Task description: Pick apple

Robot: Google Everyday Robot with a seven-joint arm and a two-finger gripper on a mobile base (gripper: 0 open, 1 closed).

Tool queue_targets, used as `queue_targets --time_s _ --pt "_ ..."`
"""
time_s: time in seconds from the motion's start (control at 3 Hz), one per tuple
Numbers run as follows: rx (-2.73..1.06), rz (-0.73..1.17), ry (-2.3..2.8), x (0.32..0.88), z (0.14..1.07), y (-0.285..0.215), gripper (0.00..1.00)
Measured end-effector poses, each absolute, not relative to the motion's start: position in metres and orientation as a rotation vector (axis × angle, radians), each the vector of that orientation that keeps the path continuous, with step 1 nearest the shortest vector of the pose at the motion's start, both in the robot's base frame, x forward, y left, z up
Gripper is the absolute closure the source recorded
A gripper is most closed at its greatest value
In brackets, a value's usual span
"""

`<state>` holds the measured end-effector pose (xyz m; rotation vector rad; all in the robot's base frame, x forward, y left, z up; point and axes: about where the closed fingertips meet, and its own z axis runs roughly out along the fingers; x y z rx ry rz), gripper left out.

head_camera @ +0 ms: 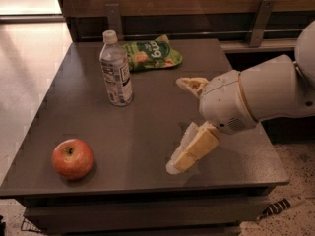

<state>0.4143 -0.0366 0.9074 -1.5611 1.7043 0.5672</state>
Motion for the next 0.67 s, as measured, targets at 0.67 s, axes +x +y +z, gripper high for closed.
queue_targets --time_s 0.67 --pt "-1.552 0.57 1.7 0.42 0.897 -0.02 0.0"
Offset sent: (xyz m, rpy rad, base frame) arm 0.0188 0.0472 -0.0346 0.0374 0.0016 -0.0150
